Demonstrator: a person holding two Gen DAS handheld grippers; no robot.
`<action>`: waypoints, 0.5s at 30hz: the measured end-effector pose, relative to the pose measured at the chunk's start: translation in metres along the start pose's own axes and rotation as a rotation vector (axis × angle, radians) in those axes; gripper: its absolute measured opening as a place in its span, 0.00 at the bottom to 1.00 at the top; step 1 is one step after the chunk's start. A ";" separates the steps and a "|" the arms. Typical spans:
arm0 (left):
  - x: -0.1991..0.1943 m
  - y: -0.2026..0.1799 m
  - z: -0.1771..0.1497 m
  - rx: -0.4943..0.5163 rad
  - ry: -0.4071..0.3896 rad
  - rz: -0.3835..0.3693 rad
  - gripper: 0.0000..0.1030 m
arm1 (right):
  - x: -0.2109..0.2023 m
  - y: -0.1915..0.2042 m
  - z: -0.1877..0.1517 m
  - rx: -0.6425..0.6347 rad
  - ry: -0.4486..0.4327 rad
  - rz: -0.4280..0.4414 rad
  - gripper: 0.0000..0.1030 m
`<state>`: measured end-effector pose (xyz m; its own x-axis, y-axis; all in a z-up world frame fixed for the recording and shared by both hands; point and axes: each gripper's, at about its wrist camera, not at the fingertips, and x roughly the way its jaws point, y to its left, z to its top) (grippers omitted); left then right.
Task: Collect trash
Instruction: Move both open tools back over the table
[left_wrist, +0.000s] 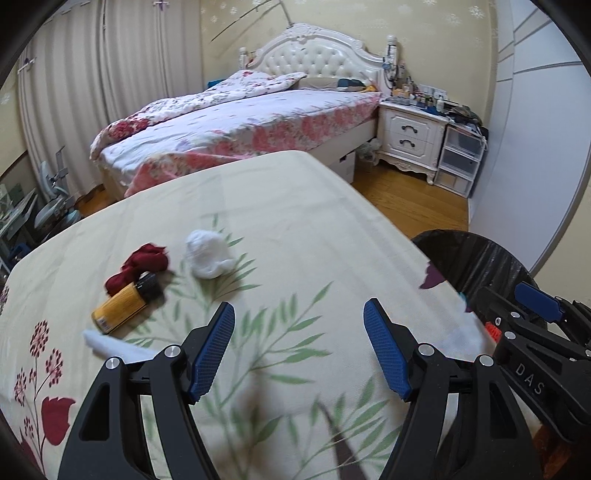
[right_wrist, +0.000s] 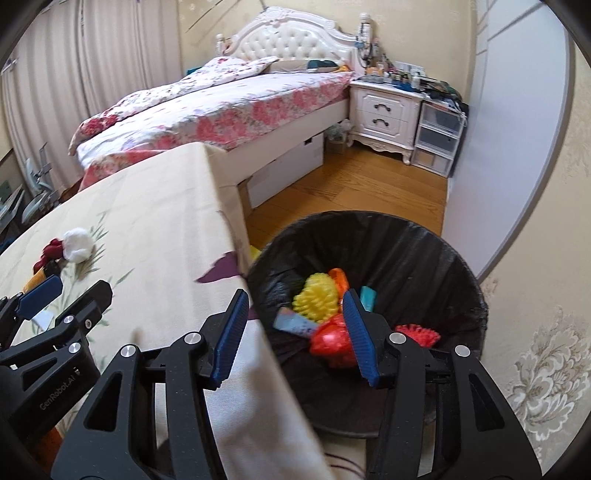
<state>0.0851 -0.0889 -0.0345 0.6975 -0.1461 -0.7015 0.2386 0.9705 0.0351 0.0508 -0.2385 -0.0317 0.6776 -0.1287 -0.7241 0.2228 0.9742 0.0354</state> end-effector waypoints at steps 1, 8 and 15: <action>-0.002 0.005 -0.002 -0.007 0.000 0.011 0.68 | -0.001 0.005 0.000 -0.010 0.001 0.008 0.50; -0.008 0.044 -0.015 -0.070 0.019 0.087 0.68 | 0.000 0.047 -0.002 -0.087 0.012 0.066 0.50; -0.004 0.073 -0.016 -0.144 0.047 0.145 0.68 | 0.002 0.068 -0.002 -0.125 0.029 0.097 0.50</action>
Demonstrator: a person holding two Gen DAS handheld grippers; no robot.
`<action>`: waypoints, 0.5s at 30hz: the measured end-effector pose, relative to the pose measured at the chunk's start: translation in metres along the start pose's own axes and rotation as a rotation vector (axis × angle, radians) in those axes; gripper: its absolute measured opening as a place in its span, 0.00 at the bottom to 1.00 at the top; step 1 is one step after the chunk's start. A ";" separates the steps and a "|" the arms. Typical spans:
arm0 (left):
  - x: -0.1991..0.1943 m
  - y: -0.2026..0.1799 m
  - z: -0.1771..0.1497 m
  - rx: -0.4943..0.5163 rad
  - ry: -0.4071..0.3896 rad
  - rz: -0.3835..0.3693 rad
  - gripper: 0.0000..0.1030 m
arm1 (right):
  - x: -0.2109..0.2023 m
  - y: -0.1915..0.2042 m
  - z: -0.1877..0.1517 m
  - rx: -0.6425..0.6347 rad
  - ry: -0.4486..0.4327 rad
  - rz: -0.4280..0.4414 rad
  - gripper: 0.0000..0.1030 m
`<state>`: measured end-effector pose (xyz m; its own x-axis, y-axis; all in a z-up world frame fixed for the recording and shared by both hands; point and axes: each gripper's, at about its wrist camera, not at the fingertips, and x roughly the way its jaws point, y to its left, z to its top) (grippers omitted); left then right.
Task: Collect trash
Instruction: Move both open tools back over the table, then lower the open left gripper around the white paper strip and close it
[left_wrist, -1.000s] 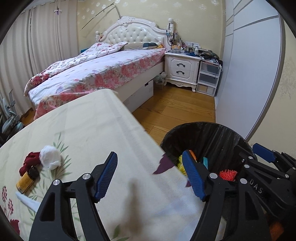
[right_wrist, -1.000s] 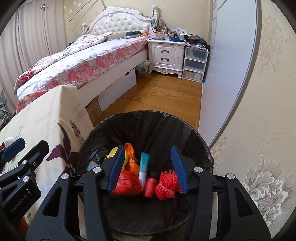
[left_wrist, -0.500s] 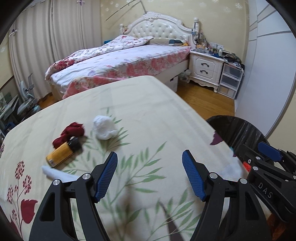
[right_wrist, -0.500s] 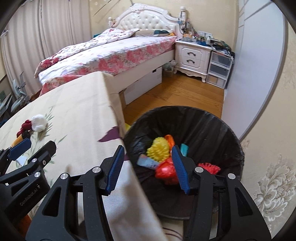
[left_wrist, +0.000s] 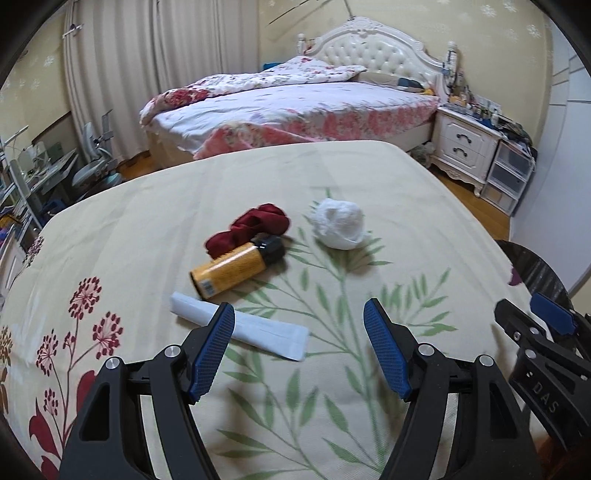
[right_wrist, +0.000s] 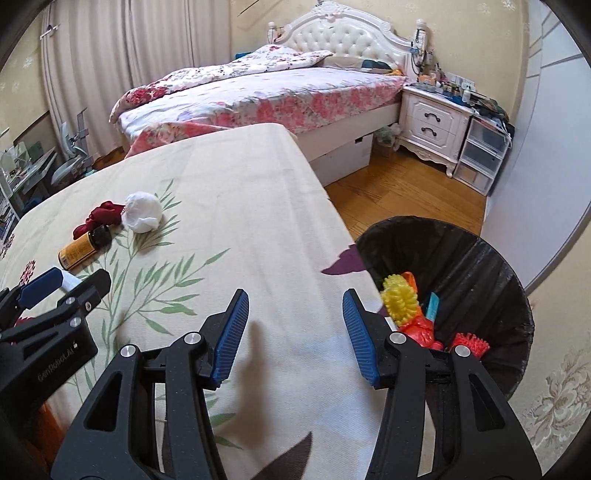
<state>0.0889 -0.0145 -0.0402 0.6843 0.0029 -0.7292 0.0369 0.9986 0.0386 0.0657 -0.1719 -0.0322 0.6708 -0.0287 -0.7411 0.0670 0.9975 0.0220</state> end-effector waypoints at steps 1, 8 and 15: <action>0.002 0.003 0.001 -0.007 0.004 0.011 0.68 | 0.001 0.001 0.000 -0.003 0.003 0.002 0.50; 0.016 0.022 0.004 -0.043 0.075 0.051 0.68 | 0.006 0.007 0.005 -0.006 0.016 0.024 0.50; 0.010 0.040 -0.007 -0.047 0.112 0.031 0.68 | 0.005 0.010 0.004 -0.016 0.011 0.029 0.58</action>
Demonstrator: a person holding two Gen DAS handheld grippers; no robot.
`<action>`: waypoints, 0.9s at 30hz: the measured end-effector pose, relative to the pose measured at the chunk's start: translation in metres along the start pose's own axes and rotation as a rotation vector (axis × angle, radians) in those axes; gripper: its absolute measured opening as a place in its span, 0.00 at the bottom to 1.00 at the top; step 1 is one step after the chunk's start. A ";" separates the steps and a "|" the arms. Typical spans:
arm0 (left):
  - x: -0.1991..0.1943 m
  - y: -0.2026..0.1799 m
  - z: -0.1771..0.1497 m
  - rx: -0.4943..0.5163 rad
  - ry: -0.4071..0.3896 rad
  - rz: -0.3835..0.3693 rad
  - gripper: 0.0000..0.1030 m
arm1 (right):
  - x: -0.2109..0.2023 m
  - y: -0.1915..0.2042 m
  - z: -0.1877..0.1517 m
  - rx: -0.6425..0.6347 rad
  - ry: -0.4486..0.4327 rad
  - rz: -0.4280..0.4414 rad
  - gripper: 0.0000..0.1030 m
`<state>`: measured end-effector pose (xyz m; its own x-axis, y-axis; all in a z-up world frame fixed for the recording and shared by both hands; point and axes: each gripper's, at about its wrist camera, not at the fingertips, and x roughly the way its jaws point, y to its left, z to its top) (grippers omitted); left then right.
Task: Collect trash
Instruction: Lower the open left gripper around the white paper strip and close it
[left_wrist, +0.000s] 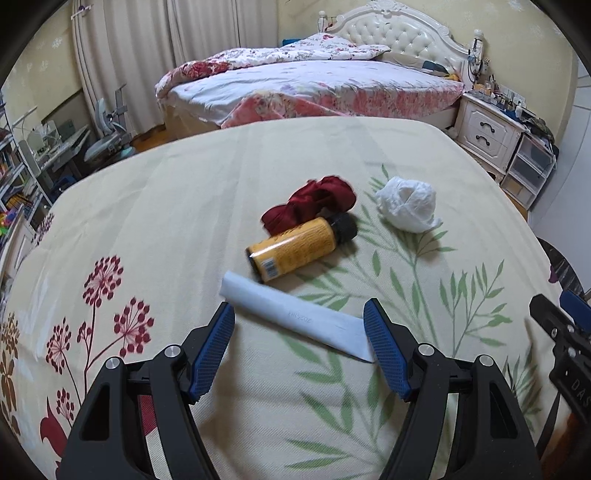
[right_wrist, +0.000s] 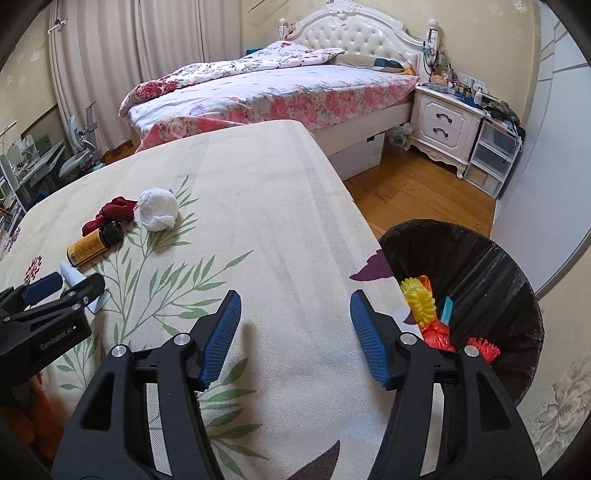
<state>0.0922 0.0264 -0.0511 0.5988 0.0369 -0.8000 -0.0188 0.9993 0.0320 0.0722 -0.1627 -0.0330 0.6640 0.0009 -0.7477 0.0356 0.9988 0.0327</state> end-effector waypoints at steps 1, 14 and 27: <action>-0.002 0.005 -0.003 -0.008 0.006 -0.010 0.68 | 0.000 0.000 0.000 0.000 0.001 0.000 0.58; -0.019 0.044 -0.024 -0.051 0.013 -0.034 0.68 | 0.001 0.010 -0.002 -0.018 0.005 0.003 0.58; -0.011 0.039 -0.015 -0.044 0.021 -0.018 0.68 | 0.001 0.010 -0.005 -0.008 0.015 0.011 0.58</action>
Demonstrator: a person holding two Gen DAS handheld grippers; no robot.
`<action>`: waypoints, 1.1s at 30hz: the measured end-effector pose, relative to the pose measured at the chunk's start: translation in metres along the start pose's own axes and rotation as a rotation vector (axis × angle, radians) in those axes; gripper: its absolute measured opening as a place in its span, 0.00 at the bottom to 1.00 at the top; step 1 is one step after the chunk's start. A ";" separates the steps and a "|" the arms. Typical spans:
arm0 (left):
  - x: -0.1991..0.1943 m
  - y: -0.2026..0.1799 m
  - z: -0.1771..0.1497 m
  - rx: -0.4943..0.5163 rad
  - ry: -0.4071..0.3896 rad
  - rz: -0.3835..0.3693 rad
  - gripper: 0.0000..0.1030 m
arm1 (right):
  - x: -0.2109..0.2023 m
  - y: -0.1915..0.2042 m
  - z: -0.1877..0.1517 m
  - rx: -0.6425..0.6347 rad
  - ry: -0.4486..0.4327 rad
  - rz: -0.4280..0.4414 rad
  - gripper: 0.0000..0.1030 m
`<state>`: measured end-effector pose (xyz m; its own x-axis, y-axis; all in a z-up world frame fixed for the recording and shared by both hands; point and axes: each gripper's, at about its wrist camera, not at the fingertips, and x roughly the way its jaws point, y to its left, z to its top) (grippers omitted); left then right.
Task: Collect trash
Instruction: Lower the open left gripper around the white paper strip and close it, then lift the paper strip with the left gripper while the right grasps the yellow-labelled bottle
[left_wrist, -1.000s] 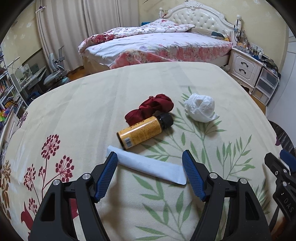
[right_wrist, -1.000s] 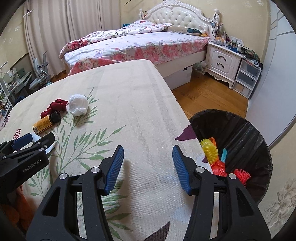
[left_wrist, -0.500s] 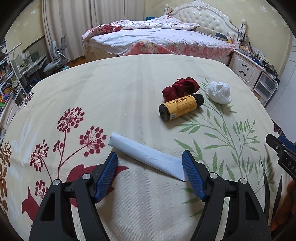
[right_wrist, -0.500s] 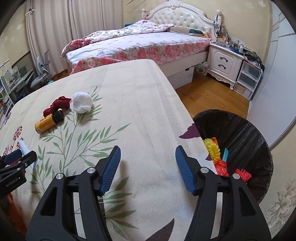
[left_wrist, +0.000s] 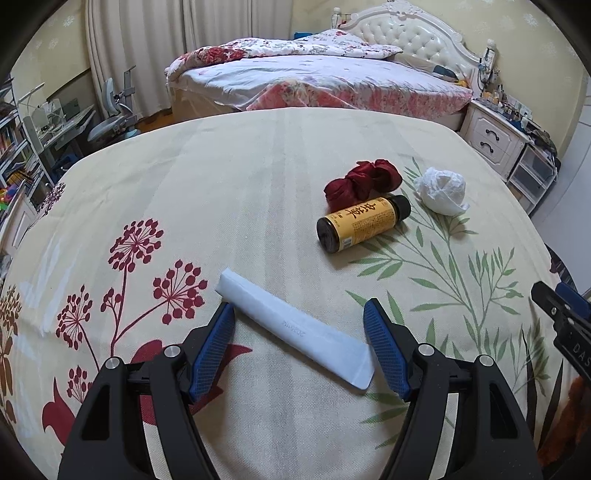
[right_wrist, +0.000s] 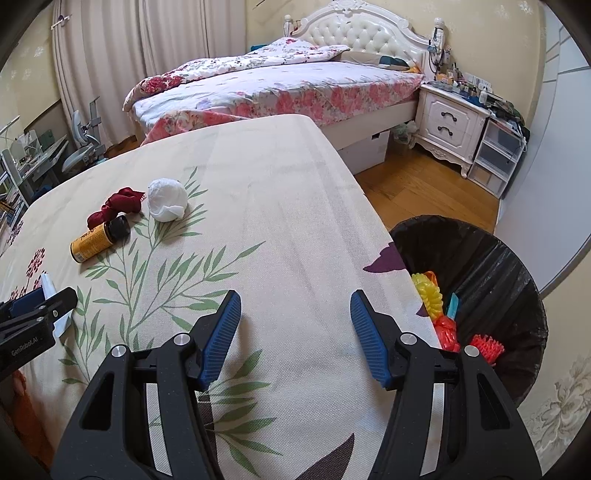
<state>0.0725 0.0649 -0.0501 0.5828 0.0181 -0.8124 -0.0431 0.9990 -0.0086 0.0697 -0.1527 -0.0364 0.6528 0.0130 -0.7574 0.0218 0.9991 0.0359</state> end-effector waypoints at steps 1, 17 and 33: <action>-0.001 0.000 -0.002 0.006 0.000 -0.001 0.68 | 0.000 0.000 0.000 0.001 0.001 0.001 0.58; -0.012 0.025 -0.016 0.016 0.007 0.000 0.68 | 0.001 -0.001 0.003 -0.008 0.001 -0.001 0.58; -0.008 0.015 -0.013 0.127 -0.048 -0.009 0.21 | 0.003 0.039 -0.001 -0.094 0.024 0.030 0.58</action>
<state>0.0568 0.0790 -0.0510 0.6209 0.0075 -0.7838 0.0638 0.9962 0.0600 0.0719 -0.1139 -0.0378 0.6339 0.0429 -0.7723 -0.0692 0.9976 -0.0015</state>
